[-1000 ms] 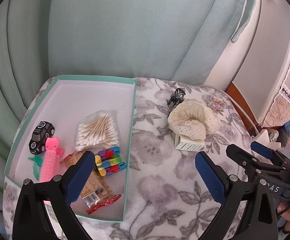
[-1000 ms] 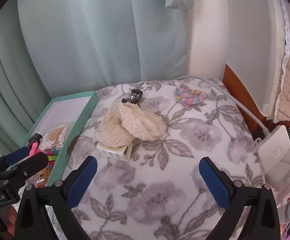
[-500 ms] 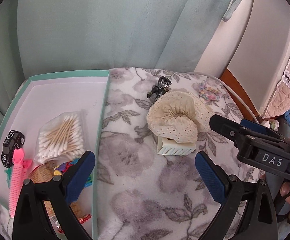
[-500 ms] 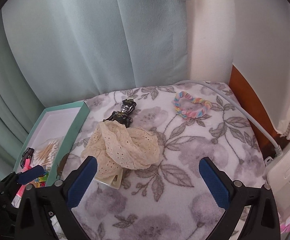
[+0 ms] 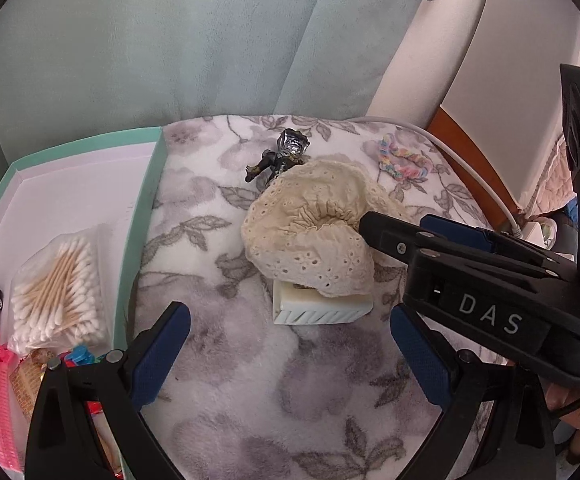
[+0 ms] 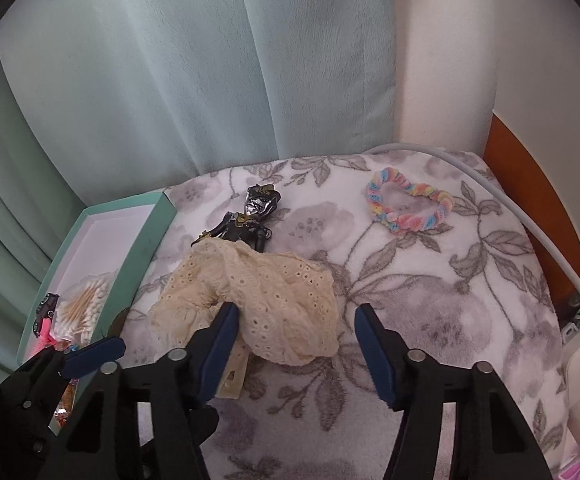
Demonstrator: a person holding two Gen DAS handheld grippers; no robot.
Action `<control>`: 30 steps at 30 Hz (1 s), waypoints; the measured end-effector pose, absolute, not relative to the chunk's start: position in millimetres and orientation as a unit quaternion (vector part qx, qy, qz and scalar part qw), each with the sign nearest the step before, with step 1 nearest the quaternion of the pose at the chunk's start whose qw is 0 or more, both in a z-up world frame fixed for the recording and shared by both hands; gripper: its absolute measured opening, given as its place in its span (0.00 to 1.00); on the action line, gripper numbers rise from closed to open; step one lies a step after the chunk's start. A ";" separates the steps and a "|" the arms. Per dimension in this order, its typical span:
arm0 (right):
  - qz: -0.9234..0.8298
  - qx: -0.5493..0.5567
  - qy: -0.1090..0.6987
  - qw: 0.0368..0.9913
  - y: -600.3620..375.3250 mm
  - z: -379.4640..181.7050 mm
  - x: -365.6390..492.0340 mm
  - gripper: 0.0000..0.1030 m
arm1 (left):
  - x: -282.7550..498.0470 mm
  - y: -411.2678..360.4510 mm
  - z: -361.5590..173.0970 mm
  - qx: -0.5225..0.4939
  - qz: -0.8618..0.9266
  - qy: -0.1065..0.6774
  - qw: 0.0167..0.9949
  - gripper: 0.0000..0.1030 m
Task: Organize objects
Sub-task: 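Grasp the white claw clip with the left gripper while the right grasps the lace cloth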
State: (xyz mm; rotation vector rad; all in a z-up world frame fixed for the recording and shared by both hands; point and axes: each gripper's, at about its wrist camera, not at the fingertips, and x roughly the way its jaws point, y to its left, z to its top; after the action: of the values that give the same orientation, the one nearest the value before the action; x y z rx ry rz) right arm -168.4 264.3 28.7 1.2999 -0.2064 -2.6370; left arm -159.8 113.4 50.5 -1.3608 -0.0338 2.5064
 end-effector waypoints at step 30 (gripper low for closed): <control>-0.904 0.413 -0.061 0.097 264.6 46.8 -160.7 0.07 | -163.6 127.9 41.7 -0.481 0.861 -0.011 0.166 0.55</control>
State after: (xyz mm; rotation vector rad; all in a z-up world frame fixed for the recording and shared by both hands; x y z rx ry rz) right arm -160.7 264.6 46.8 1.2220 -0.1821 -2.6759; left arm -163.6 127.9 41.7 -1.3695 -0.0316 2.4512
